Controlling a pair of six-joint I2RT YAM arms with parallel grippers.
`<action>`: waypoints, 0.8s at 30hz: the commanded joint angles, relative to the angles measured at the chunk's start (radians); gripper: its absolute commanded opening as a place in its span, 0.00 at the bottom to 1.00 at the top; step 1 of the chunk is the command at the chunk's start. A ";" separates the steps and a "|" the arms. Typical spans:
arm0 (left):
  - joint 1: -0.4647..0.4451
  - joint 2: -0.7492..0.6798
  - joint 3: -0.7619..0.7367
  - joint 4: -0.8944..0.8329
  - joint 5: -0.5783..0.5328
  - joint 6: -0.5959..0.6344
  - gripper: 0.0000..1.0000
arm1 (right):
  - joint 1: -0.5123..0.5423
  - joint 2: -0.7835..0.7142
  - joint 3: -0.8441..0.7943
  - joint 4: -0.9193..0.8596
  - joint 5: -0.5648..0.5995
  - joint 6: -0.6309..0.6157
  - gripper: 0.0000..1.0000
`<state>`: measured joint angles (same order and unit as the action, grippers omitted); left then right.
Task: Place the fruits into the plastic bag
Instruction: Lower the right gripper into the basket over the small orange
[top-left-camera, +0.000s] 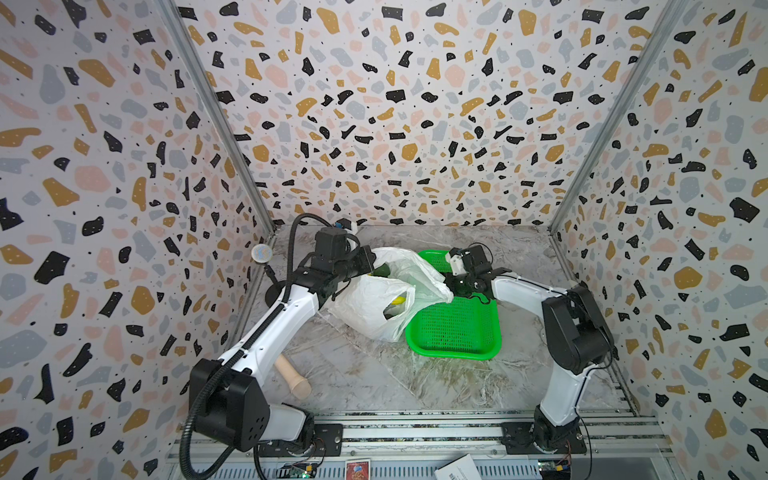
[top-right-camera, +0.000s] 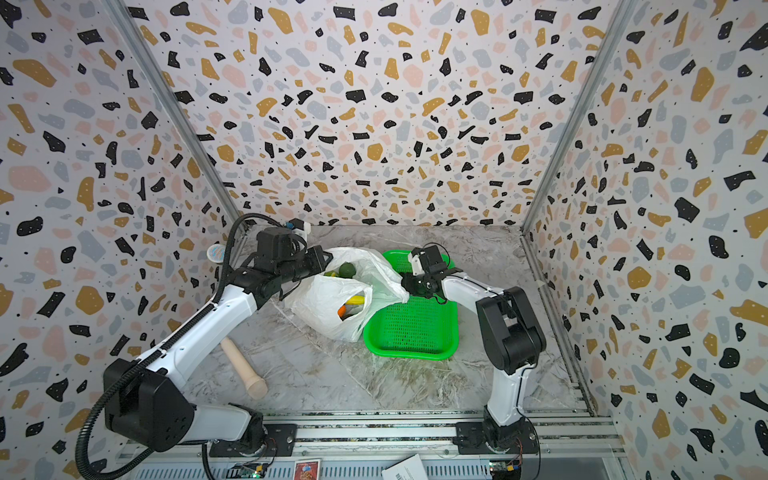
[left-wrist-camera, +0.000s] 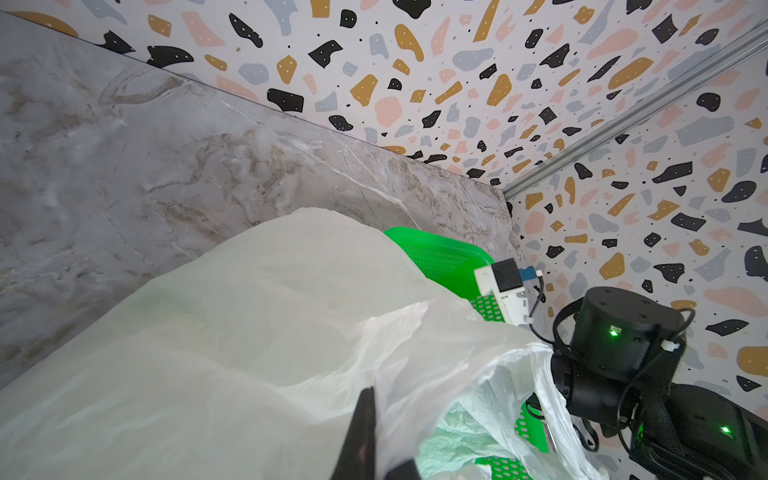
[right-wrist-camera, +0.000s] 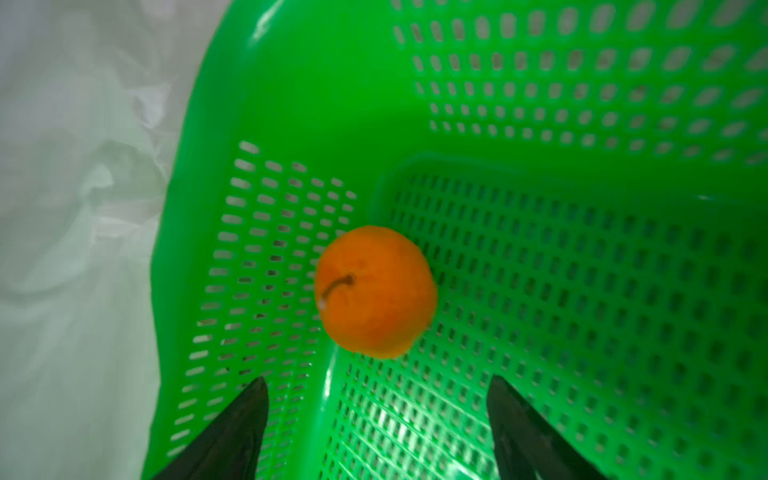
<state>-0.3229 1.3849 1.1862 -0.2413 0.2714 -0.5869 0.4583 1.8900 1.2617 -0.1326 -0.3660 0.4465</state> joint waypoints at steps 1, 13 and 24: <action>-0.004 -0.012 -0.010 0.032 0.008 0.012 0.00 | 0.052 0.026 0.097 -0.061 0.053 -0.052 0.83; -0.002 -0.017 -0.007 0.017 0.001 0.036 0.00 | 0.092 0.150 0.232 -0.173 0.293 -0.143 0.83; -0.003 -0.009 -0.013 0.014 0.002 0.038 0.00 | 0.067 0.124 0.155 -0.123 0.328 -0.097 0.83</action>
<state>-0.3229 1.3849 1.1862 -0.2424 0.2710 -0.5640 0.5449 2.0663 1.4517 -0.2512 -0.0818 0.3309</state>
